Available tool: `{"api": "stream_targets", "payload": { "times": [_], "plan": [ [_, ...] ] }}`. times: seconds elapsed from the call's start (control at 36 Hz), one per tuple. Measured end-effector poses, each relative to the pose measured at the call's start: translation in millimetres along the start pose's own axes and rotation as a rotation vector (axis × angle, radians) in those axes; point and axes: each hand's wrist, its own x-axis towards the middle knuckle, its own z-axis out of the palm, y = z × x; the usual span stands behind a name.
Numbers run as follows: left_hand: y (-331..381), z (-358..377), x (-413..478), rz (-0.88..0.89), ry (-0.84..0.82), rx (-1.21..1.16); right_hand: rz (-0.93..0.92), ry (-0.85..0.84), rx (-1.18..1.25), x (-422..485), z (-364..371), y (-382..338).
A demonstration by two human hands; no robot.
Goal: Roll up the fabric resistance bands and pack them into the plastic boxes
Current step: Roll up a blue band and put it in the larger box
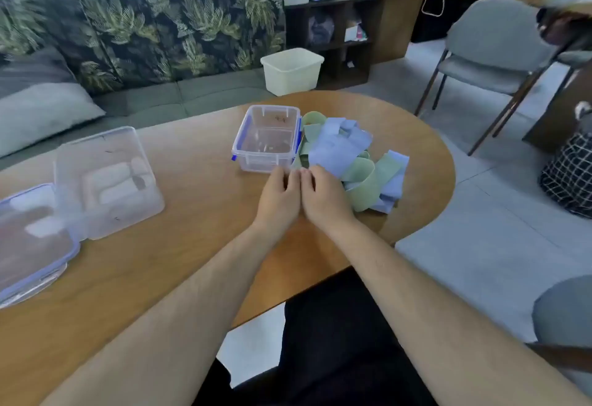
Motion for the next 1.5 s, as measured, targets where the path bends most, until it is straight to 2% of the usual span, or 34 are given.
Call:
{"api": "stream_targets", "payload": {
  "times": [0.11, 0.22, 0.36, 0.42, 0.53, 0.64, 0.75, 0.86, 1.06, 1.22, 1.39, 1.5],
  "plan": [
    [-17.4, 14.5, 1.7, 0.099, -0.011, 0.123, -0.062, 0.022, -0.216, -2.7, -14.0, 25.2],
    [-20.0, 24.5, 2.0, 0.166, 0.031, 0.280, -0.166, 0.024, -0.214, -4.4, -20.9, 31.7],
    [-10.5, 32.8, 6.0, 0.253, 0.012, 0.408, -0.259, 0.295, -0.408, 14.6, -40.4, 30.8],
    [-3.6, 37.1, 12.5, 0.287, -0.017, 0.437, -0.194, 0.377, -0.527, 28.8, -51.3, 31.2],
    [14.9, 48.6, 28.2, 0.298, -0.030, 0.441, 0.044, 0.183, -0.587, 55.9, -65.1, 39.2],
    [26.6, 62.6, 43.1, 0.294, -0.088, 0.413, 0.069, 0.172, -0.482, 66.3, -69.2, 46.0],
    [33.6, 67.2, 46.3, 0.310, -0.107, 0.256, -0.112, 0.265, -0.290, 60.0, -69.0, 42.8],
    [41.8, 58.8, 40.9, 0.292, -0.056, 0.079, -0.190, 0.218, -0.034, 49.8, -76.5, 29.6],
    [53.0, 21.0, 31.3, 0.356, 0.023, -0.012, -0.272, 0.199, 0.083, 43.1, -72.5, -10.5],
    [68.9, -31.9, 15.9, 0.370, 0.135, -0.112, -0.278, 0.080, 0.244, 41.6, -56.5, -64.3],
    [100.9, -76.9, -1.3, 0.387, 0.124, -0.248, -0.282, -0.013, 0.410, 39.2, -40.3, -119.9],
    [112.8, -106.7, 3.4, 0.372, 0.224, -0.222, -0.343, -0.144, 0.453, 37.7, -40.2, -145.9]
  ]
}}
